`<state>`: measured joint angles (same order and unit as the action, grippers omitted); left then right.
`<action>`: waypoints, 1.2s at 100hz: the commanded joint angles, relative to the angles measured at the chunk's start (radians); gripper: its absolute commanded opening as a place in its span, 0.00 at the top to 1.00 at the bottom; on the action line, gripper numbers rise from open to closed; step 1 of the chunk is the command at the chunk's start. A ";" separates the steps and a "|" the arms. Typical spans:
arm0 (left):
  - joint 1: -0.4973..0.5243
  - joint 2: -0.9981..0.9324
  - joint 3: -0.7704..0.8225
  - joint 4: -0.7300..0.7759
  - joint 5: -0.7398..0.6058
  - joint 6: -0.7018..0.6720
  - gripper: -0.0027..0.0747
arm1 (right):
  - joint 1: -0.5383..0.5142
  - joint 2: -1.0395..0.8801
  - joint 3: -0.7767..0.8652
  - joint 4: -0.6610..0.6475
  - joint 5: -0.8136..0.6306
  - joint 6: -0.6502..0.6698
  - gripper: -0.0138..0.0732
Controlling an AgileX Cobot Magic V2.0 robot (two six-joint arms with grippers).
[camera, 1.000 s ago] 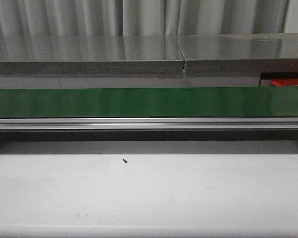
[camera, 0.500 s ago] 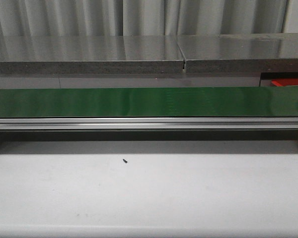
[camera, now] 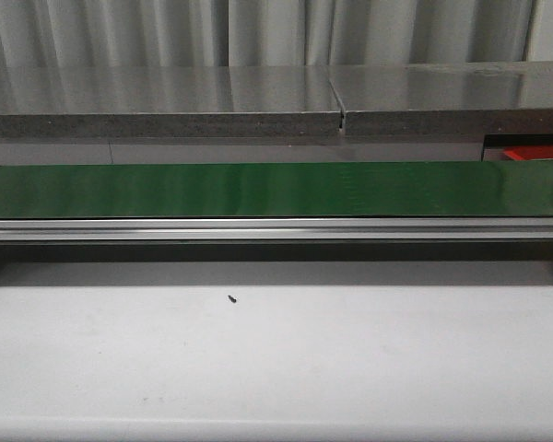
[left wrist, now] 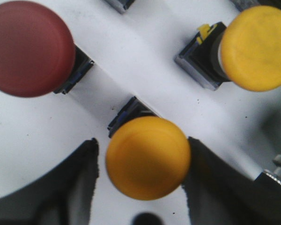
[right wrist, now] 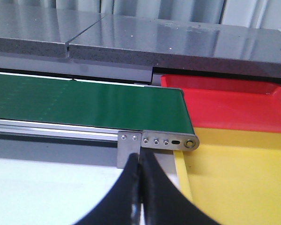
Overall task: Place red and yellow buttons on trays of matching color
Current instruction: 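Grasp the yellow button with the left gripper and set it on the belt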
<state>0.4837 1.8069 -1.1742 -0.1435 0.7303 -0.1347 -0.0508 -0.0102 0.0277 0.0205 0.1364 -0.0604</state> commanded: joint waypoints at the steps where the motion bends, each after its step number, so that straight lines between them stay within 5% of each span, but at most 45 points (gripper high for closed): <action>1: 0.002 -0.043 -0.040 -0.013 -0.010 0.012 0.70 | -0.002 -0.017 -0.001 -0.006 -0.085 0.001 0.95; 18: 0.002 -0.068 -0.081 -0.021 0.047 0.043 0.99 | -0.002 -0.017 -0.001 -0.006 -0.085 0.001 0.95; 42: 0.002 -0.229 -0.118 -0.067 0.075 0.067 0.99 | -0.002 -0.017 -0.001 -0.006 -0.085 0.001 0.95; 60: -0.029 -0.266 -0.182 -0.229 0.114 0.221 0.99 | -0.002 -0.017 -0.001 -0.006 -0.085 0.001 0.95; 120: -0.328 -0.043 -0.382 -0.175 0.145 0.238 0.99 | -0.002 -0.017 -0.001 -0.006 -0.085 0.001 0.95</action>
<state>0.1752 1.7943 -1.5128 -0.3082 0.8946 0.1106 -0.0508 -0.0102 0.0277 0.0205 0.1364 -0.0604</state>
